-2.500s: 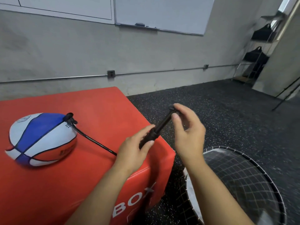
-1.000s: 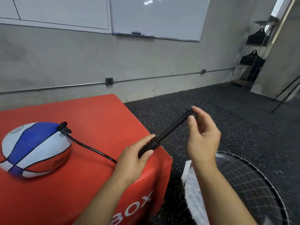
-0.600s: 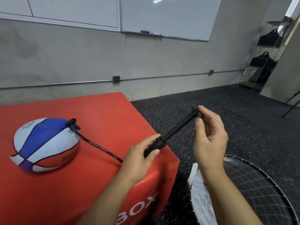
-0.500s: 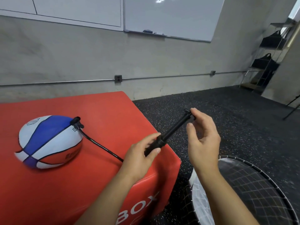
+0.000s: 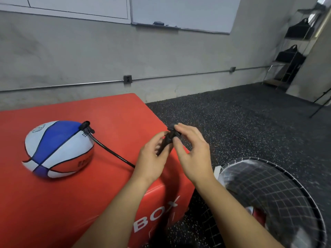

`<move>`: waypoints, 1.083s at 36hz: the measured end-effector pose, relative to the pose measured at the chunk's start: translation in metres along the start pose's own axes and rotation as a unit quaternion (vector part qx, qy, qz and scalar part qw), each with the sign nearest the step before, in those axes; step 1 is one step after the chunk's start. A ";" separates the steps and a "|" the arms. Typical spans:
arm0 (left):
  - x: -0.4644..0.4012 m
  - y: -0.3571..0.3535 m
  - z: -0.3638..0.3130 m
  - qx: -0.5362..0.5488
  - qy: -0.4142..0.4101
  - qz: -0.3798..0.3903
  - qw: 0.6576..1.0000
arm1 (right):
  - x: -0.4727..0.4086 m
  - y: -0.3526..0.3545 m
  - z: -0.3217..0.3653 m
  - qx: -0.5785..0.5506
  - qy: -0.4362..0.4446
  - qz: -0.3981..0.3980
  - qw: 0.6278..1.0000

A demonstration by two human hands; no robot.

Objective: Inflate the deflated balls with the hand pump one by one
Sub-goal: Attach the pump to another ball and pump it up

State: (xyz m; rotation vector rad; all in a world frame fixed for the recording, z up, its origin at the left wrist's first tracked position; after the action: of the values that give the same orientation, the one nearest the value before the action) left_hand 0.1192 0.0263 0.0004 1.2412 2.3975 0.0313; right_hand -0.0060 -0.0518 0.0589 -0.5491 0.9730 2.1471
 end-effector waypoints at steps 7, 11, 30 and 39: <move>0.004 -0.001 -0.009 0.004 -0.010 -0.004 1.000 | -0.002 0.013 0.005 -0.005 -0.002 -0.031 1.000; 0.003 -0.009 -0.015 0.029 -0.017 -0.002 0.999 | -0.004 0.021 0.009 0.006 0.011 -0.039 0.999; 0.001 -0.014 -0.007 -0.090 0.000 0.050 0.995 | -0.014 0.100 0.027 0.026 0.034 -0.193 0.980; -0.005 -0.012 -0.002 -0.031 -0.003 0.032 0.999 | -0.014 0.075 0.016 0.011 0.006 -0.134 0.991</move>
State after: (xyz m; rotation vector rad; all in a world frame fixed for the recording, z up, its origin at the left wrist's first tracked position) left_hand 0.1117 0.0161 0.0015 1.2880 2.3335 0.1201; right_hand -0.0541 -0.0800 0.1132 -0.6434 0.8741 1.8948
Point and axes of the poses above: each hand's wrist, its own x-axis away from the middle knuckle, its own y-axis out of the back of the hand, z = x × y, the point moved 7 cm from there along -x, towards the middle knuckle, and after that the axes turned 12 degrees about z, right-handed, at the moved point
